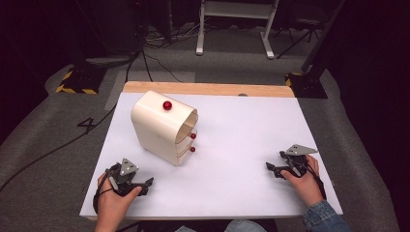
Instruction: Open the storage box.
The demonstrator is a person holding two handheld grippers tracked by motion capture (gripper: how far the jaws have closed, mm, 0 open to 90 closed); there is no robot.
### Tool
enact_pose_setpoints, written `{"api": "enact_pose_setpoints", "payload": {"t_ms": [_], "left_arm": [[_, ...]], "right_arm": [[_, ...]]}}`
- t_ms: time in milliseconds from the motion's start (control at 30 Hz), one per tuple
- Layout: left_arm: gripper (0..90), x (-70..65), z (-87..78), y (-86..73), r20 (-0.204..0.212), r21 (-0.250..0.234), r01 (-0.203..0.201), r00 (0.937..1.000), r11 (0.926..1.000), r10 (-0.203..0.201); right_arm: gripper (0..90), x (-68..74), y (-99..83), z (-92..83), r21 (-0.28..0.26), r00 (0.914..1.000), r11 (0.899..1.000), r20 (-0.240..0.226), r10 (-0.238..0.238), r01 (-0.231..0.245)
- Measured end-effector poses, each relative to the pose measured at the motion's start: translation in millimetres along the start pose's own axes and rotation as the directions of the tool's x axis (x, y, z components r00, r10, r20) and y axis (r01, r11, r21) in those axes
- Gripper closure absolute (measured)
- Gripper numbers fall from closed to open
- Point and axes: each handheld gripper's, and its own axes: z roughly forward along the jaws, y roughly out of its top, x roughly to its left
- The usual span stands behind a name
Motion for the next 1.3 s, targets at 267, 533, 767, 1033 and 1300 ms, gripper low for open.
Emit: {"api": "enact_pose_setpoints", "payload": {"t_ms": [267,533,767,1033,1300], "left_arm": [[29.4,7.2,-3.9,0.5,0.007,-0.007,0.042,0.9991,0.9991,-0.042],[28.5,10.3,-3.6,-0.5,-0.015,-0.009,0.005,0.9999,1.0,-0.005],[28.6,10.4,-2.3,-1.7,-0.02,-0.017,0.003,0.9998,0.9999,-0.003],[28.6,9.5,-2.1,-3.7,-0.024,-0.029,-0.001,0.9997,0.9996,0.0],[28.6,9.2,-1.9,-4.1,-0.026,-0.033,-0.001,0.9997,0.9995,0.0]], "right_arm": [[36.9,6.1,0.4,-4.1,-0.03,1.0,1.0,-0.009,-0.001,0.001],[45.1,31.6,19.1,-18.0,-0.107,0.9972,0.994,-0.069,-0.027,0.019],[48.1,62.4,41.6,-15.8,-0.171,0.9841,0.985,-0.174,-0.037,0.007],[45.6,106.8,71.3,4.7,-0.219,0.9623,0.974,-0.25,-0.106,0.05],[60.7,146.0,98.4,37.1,-0.248,0.9318,0.96,-0.299,-0.206,0.132]]}}
